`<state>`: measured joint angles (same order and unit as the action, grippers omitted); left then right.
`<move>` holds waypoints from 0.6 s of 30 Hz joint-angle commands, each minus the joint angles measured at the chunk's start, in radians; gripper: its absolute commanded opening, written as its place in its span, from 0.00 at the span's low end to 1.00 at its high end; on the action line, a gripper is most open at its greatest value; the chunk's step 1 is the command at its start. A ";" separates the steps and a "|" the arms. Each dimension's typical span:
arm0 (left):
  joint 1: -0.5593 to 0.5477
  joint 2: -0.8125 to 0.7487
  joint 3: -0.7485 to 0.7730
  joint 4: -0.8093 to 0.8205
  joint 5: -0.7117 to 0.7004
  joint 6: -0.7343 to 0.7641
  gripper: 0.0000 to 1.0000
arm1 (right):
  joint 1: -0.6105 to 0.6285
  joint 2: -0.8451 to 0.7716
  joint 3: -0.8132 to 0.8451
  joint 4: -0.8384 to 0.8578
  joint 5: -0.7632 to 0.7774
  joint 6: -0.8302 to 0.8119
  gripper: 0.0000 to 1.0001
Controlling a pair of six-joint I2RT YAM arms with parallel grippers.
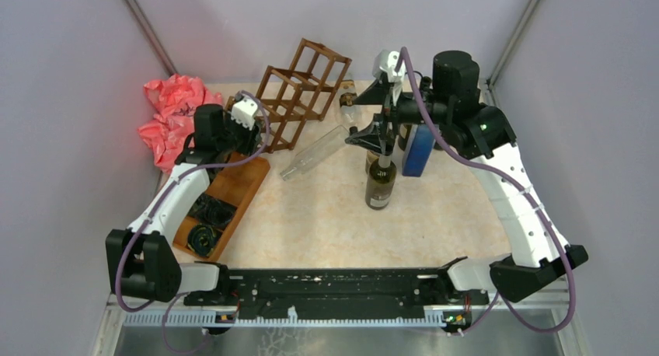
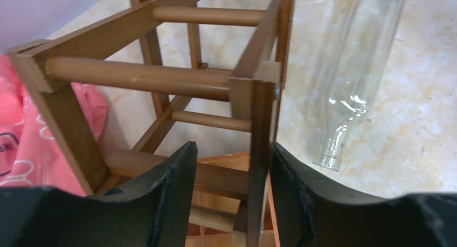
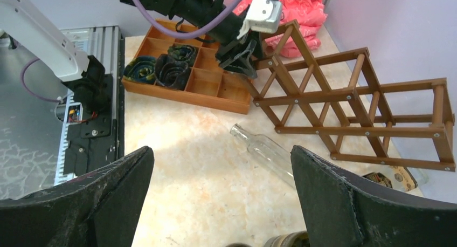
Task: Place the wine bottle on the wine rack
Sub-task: Adjust the wine rack at the center of the board.
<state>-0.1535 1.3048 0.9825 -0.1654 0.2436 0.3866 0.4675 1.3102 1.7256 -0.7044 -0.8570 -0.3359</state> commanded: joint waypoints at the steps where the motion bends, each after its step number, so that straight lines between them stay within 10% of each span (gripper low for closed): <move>1: 0.019 -0.041 -0.011 0.023 -0.094 -0.003 0.60 | -0.021 -0.059 -0.009 0.044 -0.041 0.009 0.96; 9: 0.068 -0.042 0.009 0.035 -0.152 -0.097 0.64 | -0.074 -0.103 -0.031 0.035 -0.060 0.009 0.96; 18: 0.069 -0.305 -0.019 -0.006 0.007 -0.365 0.98 | -0.153 -0.186 -0.028 -0.110 -0.107 -0.112 0.97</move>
<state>-0.0868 1.1408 0.9737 -0.1692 0.1463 0.1806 0.3450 1.1812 1.6817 -0.7513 -0.9211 -0.3717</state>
